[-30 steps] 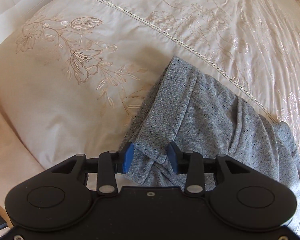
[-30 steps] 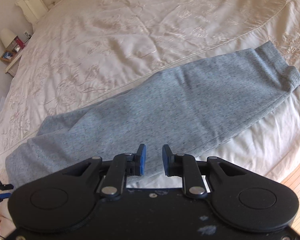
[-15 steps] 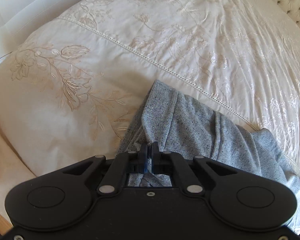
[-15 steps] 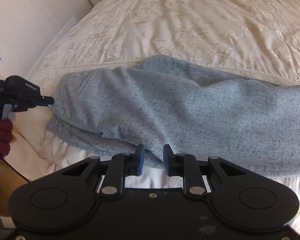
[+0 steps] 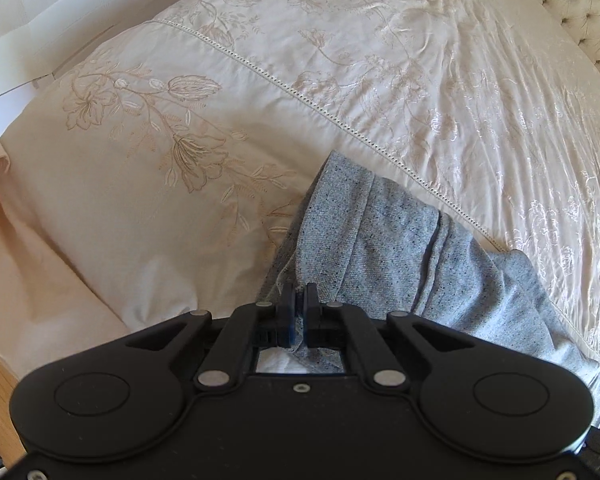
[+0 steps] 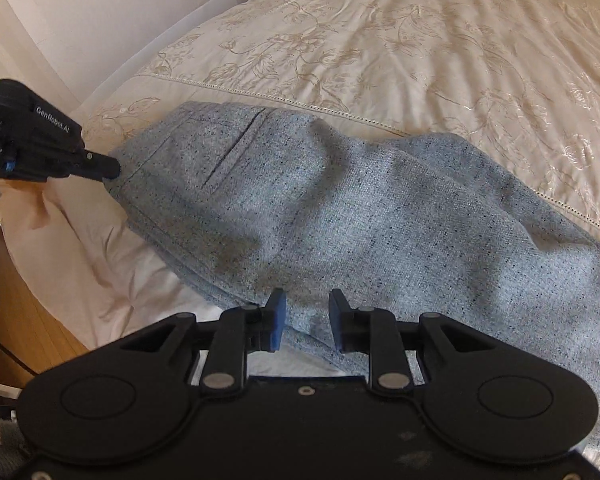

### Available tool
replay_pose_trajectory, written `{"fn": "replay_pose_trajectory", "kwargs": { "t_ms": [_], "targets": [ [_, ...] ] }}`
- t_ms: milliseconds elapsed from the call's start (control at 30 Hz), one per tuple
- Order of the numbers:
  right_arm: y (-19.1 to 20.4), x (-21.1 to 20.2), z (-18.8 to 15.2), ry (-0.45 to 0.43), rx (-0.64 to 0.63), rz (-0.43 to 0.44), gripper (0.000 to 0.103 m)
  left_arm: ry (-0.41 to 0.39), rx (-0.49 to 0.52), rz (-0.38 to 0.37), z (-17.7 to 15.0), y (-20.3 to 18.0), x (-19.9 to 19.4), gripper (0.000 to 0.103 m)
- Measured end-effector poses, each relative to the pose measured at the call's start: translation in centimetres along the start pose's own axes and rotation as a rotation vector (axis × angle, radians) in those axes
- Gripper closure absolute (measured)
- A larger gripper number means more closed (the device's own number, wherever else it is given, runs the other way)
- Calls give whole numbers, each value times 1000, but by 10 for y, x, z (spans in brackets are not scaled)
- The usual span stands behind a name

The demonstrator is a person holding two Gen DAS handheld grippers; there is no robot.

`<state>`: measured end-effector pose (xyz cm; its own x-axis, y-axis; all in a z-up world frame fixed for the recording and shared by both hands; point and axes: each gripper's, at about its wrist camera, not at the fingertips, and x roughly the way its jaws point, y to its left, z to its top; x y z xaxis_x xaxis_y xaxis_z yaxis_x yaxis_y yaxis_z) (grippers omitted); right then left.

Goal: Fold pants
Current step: 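Grasp the folded trouser edge with the left tool and lift it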

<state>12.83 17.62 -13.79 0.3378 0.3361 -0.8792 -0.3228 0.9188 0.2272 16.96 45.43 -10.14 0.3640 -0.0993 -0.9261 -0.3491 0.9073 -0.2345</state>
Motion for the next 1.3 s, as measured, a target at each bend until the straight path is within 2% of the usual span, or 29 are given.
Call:
{"fn": "replay_pose_trajectory", "kwargs": {
  "t_ms": [133, 267, 300, 400, 567, 667, 733, 833, 933, 1033, 1200, 1300],
  "targets": [
    [-1, 17, 5, 27, 20, -3, 77, 19, -18, -4, -1, 8, 1, 99],
    [-4, 54, -8, 225, 25, 19, 73, 63, -38, 3, -2, 17, 18, 98],
    [-5, 59, -11, 252, 23, 21, 72, 85, -32, 23, -2, 16, 26, 98],
    [-1, 51, -13, 247, -17, 5, 73, 87, -15, 75, -1, 11, 30, 96],
    [-10, 13, -1, 105, 73, 19, 74, -120, 125, 212, 1, -29, -16, 95],
    [-19, 8, 3, 55, 123, 1, 74, -210, 195, 198, 4, -55, -35, 94],
    [-26, 18, 0, 93, 144, -19, 72, -218, 230, 156, 6, -71, -36, 94],
    [-34, 47, -10, 252, 165, -40, 73, -150, 265, 69, 8, -90, -16, 89],
    [-42, 37, -15, 228, 204, -25, 75, -77, 278, 33, 4, -100, 14, 88],
    [-56, 13, -5, 159, 227, 8, 75, 2, 296, 43, -10, -101, 43, 88],
    [-92, -26, 33, -24, 267, -16, 74, 165, 356, 92, -41, -78, 83, 89],
    [-114, -23, 62, -78, 248, -64, 72, 166, 338, 47, -50, -64, 86, 89]
  ]
}}
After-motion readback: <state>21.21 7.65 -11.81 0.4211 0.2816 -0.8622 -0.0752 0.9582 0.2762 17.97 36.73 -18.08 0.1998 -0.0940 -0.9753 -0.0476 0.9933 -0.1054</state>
